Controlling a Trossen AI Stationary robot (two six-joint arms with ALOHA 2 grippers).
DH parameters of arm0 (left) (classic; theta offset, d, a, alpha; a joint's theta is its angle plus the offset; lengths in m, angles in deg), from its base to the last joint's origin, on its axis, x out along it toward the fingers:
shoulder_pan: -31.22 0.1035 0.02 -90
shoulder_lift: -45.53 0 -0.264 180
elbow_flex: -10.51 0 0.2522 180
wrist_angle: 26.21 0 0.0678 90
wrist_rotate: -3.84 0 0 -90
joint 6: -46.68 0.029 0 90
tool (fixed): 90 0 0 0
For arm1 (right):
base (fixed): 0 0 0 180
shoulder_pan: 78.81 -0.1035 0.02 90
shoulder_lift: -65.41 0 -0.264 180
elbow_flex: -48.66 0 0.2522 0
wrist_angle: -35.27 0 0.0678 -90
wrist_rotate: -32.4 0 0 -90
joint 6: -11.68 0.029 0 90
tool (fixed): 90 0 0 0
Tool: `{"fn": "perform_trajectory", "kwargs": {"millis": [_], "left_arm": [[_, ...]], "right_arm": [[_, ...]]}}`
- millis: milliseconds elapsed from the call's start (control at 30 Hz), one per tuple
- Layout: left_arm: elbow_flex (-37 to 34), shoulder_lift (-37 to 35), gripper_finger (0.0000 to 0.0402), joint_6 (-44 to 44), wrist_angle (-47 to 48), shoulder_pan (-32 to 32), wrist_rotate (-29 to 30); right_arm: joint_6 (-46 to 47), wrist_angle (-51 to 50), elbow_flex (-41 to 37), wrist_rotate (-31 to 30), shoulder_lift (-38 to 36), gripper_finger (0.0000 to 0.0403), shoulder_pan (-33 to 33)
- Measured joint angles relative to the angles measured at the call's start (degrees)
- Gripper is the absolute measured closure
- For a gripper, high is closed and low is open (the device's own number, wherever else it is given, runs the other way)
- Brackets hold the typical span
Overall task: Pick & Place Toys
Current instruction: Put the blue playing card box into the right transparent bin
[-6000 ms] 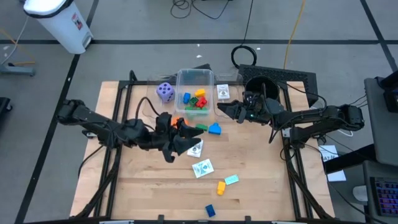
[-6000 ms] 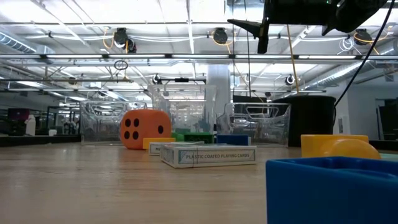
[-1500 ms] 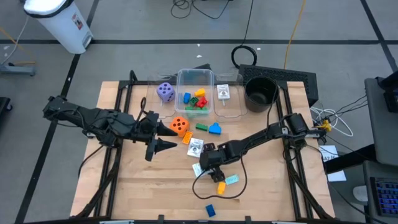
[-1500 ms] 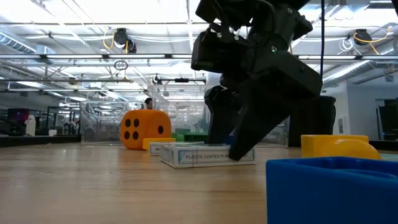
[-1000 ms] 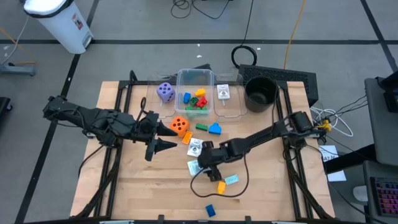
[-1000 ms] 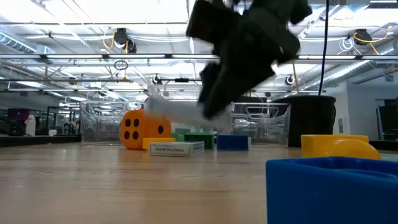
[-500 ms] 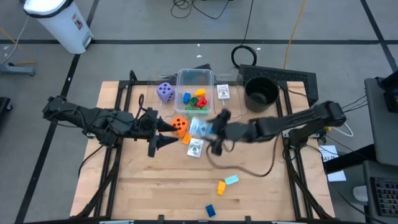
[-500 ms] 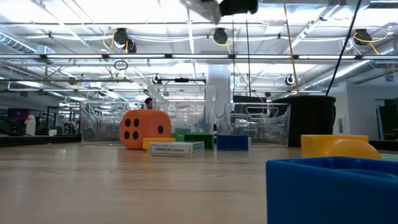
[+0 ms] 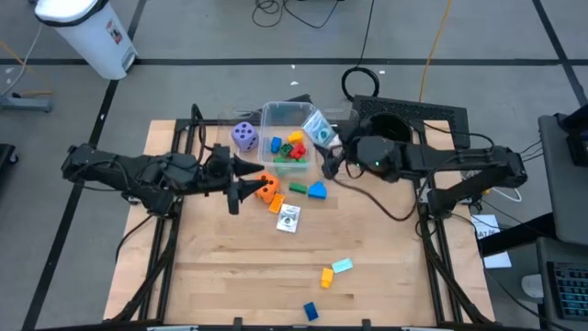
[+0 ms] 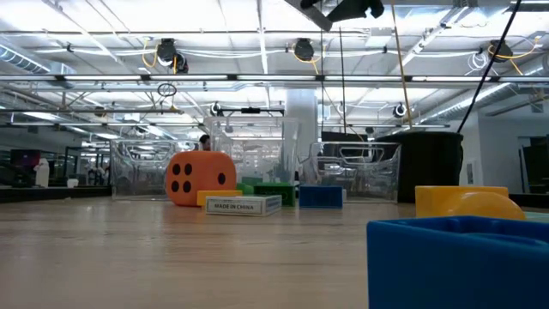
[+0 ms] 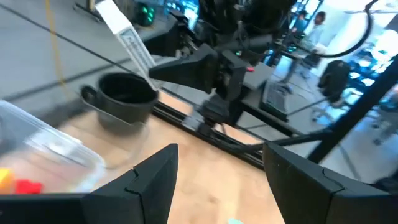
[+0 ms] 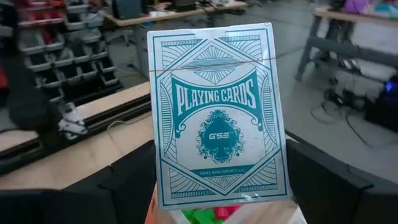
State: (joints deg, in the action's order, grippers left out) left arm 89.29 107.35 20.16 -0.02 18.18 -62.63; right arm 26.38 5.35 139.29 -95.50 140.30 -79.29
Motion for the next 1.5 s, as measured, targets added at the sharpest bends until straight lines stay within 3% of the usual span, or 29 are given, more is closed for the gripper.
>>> {"fn": "perform_trajectory", "kwargs": {"millis": [233, 500, 667, 833, 1200, 1500], "left_arm": [[-0.07, -1.24, 0.0160, 8.25, -0.58, 4.00, -0.61], [0.00, -12.04, 0.0160, 20.53, 2.50, 9.01, -4.42], [0.02, -18.82, 0.0160, 24.88, 6.44, 12.90, -4.44], [0.04, -21.88, 0.0160, 26.45, 11.07, 15.58, -5.69], [0.02, -21.91, 0.0160, 24.90, 17.06, 17.98, -9.14], [0.00, -21.77, 0.0160, 25.38, 17.47, 18.01, -10.00]], "right_arm": [[6.12, -11.92, 9.22, -2.84, 6.04, 0.0102, 5.99], [16.45, -27.63, 23.71, -2.31, 19.65, 0.0102, 13.21], [26.74, -37.98, 29.89, 3.08, 26.78, 0.0102, 18.11], [31.62, -43.01, 30.14, 8.24, 30.77, 0.0102, 22.08], [37.13, -43.92, 26.02, 9.20, 31.45, 0.0099, 26.80], [37.79, -34.80, 17.17, 13.78, 31.56, 0.0098, 28.34]]}}
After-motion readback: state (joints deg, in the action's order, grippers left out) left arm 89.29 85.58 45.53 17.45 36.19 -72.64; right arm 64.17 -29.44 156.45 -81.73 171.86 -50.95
